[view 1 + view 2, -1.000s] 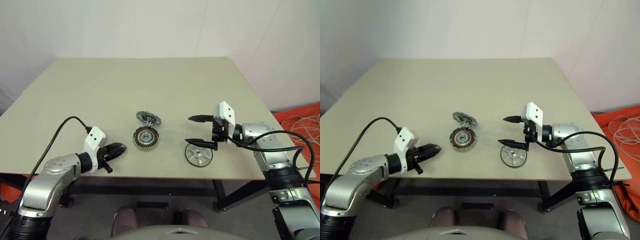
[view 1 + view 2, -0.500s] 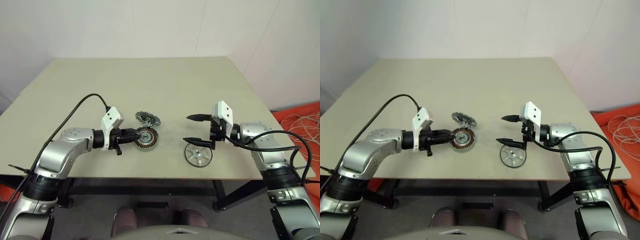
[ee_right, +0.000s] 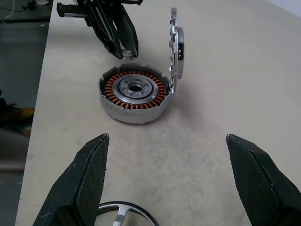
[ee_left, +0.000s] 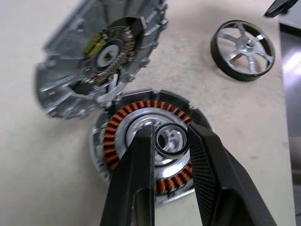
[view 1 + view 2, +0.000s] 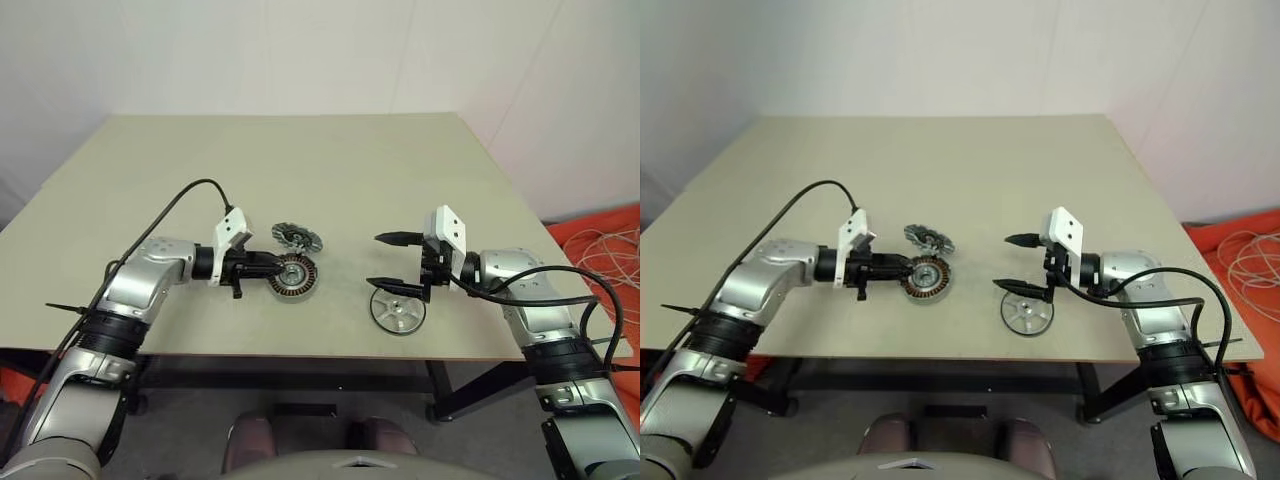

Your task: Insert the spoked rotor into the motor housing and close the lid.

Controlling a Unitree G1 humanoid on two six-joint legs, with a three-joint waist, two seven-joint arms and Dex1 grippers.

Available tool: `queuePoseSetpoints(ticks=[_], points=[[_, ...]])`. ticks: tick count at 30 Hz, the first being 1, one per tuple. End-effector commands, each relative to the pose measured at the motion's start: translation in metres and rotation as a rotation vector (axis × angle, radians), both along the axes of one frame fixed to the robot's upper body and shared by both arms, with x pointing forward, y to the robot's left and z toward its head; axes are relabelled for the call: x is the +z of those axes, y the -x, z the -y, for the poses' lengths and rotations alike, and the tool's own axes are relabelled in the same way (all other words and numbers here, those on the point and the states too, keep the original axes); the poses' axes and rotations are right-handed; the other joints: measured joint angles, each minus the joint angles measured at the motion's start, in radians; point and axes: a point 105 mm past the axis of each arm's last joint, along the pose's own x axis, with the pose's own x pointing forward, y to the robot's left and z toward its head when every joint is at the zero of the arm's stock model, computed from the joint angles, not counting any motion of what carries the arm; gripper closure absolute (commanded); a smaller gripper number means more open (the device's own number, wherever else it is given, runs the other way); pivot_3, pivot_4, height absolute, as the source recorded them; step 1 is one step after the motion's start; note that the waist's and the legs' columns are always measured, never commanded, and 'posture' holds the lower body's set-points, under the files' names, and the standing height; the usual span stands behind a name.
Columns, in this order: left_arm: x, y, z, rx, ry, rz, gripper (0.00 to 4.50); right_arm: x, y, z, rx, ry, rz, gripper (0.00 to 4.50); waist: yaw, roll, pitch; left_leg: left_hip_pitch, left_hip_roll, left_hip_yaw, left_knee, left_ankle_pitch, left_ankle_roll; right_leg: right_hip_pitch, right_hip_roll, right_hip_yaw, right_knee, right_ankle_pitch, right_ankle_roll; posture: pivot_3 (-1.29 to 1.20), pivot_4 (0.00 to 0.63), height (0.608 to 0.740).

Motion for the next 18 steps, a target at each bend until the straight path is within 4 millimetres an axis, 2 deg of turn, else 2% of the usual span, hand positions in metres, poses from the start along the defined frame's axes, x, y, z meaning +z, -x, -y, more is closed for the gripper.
queuePoseSetpoints(ticks=[1,9,18], points=[[0.006,-0.007,0.004,-0.037,-0.018,0.061,3.81,0.016,0.001,-0.006,0.023,-0.021,0.066,0.00,-0.001,0.000,0.000,0.000,0.000,0.000,0.000,0.000,0.000,0.000,0.000,0.000,0.000,0.000,0.000,0.00,0.000,0.740],[0.001,-0.015,0.014,-0.046,-0.006,0.096,3.81,0.015,0.001,-0.006,0.014,-0.023,0.068,0.00,0.001,0.000,0.000,0.000,0.000,0.000,0.000,0.000,0.000,0.000,0.000,0.000,0.000,0.000,0.000,0.00,0.000,0.740],[-0.005,-0.022,0.014,-0.046,-0.042,0.100,3.81,0.015,0.001,-0.007,0.011,-0.026,0.070,0.00,0.002,0.000,0.000,0.000,0.000,0.000,0.000,0.000,0.000,0.000,0.000,0.000,0.000,0.000,0.000,0.00,0.000,0.740]])
